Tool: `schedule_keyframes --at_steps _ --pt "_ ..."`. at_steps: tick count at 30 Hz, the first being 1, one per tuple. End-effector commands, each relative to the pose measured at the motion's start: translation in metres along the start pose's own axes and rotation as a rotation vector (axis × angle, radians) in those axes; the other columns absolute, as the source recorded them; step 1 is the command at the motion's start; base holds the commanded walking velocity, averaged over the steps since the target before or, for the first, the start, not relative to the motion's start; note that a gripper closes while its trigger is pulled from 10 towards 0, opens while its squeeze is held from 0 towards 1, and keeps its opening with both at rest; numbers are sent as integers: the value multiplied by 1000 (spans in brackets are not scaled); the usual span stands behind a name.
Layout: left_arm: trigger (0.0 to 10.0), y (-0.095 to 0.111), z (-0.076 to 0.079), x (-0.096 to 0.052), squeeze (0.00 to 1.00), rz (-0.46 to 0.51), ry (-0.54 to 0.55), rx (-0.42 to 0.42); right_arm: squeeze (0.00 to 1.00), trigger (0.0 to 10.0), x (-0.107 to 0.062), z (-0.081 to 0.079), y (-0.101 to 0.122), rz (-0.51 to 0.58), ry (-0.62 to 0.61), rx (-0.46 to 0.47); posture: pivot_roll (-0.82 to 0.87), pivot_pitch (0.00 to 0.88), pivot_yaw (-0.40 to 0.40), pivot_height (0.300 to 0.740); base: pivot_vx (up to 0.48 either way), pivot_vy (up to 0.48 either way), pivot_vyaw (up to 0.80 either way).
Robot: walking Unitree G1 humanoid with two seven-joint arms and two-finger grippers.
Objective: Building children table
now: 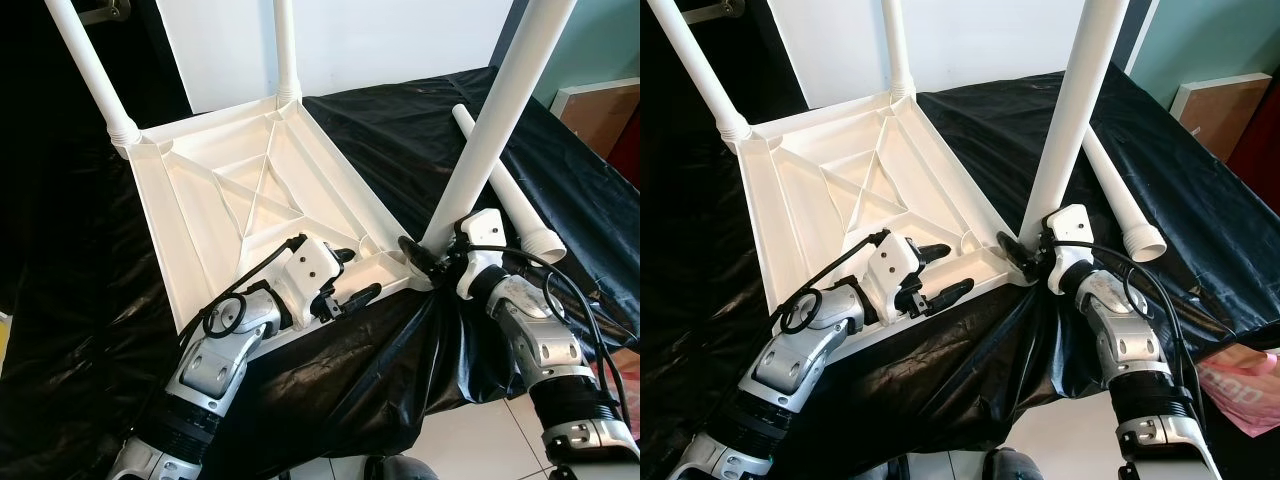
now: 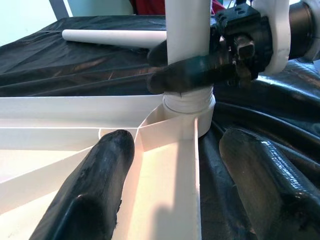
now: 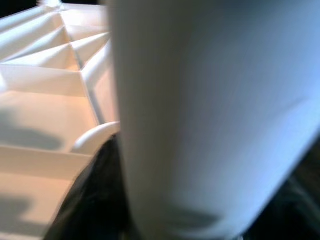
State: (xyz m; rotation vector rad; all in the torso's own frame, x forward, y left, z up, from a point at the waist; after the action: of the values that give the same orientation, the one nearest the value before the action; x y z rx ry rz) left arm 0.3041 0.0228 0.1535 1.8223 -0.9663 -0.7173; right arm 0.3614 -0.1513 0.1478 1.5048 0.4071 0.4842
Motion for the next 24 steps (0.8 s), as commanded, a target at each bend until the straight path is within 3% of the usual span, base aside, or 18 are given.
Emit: schedule_keyframes --at_steps 1,7,8,9,11,12,24 --pt "10000 1 5 -2 0 1 -29 17 0 0 -3 -1 -11 -37 12 12 4 105 7 740 0 0 0" --pt "10000 1 5 -3 0 0 -27 21 0 0 -7 2 -19 -50 -1 28 4 107 6 740 0 0 0" --pt "10000 1 5 -3 0 1 -26 22 0 3255 -9 1 -23 -55 -13 39 1 108 6 740 0 0 0" --pt "10000 1 5 -3 0 1 -26 23 0 8784 -10 1 -25 -58 -20 47 -1 108 6 740 0 0 0" --pt "10000 1 5 -3 0 1 -26 23 0 8784 -10 1 -25 -58 -20 47 -1 108 6 740 0 0 0" --pt "10000 1 5 -2 0 2 -25 23 0 10000 -10 0 -28 -58 -30 61 -3 108 6 740 0 0 0" --pt "10000 3 6 1 0 9 -28 20 0 10000 -11 -3 -42 -77 -234 105 -20 107 6 740 0 0 0"
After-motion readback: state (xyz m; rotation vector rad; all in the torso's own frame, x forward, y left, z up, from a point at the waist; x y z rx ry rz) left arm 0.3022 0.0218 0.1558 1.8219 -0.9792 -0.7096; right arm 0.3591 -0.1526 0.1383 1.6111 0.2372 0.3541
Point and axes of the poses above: a point about 5 cm out from each wrist's last joint towards the gripper, its own x axis pointing out of the wrist towards the gripper, its own y axis along the axis of the wrist's last joint, z = x × y, the point moved 5 cm from there along x, pointing out of the wrist towards the gripper, and after that the axes turned 8 degrees about x, right-handed, at the moved point
